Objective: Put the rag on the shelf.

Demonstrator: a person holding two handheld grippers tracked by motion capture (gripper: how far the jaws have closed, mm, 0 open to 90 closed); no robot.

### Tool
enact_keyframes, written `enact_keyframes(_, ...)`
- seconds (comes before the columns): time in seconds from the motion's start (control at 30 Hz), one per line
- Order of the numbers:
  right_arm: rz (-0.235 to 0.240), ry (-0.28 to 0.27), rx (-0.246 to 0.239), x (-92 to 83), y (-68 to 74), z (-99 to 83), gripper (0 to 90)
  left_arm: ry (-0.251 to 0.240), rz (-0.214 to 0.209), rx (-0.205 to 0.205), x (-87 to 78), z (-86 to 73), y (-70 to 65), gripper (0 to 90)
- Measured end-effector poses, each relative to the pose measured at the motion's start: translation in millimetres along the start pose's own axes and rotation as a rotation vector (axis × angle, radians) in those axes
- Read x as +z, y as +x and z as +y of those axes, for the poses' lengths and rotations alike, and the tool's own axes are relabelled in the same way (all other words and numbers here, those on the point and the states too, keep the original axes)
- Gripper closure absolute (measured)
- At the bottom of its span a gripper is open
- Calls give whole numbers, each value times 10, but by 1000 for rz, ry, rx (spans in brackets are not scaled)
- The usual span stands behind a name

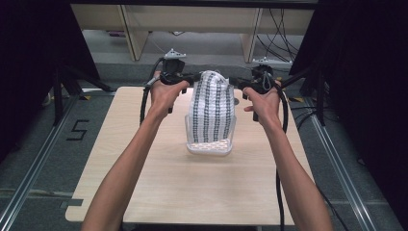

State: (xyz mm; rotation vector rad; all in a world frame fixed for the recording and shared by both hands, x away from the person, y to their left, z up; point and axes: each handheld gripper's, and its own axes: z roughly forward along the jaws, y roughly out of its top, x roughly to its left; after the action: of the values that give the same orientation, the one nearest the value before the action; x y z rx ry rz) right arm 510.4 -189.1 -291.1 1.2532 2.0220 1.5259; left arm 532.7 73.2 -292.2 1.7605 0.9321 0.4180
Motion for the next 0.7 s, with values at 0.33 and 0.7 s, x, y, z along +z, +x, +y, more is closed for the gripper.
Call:
enact_keyframes(0.33,-26,40,48,230,-164,-135,862,40,24,-39,233,-102,96,846)
enact_keyframes(0.7,-80,126,49,416,-280,-264,692,96,25,-74,351,-277,201,668)
